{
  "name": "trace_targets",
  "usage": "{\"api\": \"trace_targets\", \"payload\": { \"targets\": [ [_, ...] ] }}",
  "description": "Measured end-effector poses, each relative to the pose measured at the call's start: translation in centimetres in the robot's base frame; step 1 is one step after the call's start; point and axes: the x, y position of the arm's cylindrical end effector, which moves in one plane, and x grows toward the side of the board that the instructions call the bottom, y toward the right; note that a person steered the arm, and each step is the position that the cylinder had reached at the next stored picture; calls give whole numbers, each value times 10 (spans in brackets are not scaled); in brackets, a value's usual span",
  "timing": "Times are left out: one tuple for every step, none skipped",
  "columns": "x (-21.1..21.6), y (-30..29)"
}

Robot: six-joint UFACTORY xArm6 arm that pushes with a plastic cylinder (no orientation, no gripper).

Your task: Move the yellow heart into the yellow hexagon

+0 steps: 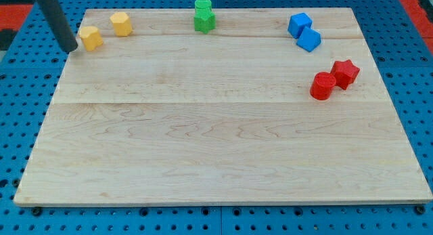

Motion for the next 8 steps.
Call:
{"api": "trace_targets", "payload": {
  "targets": [
    [-6,13],
    [-12,14],
    [-22,14],
    [-27,14],
    [-28,14],
    [-29,14],
    [-5,49],
    [19,122]
  ]
}}
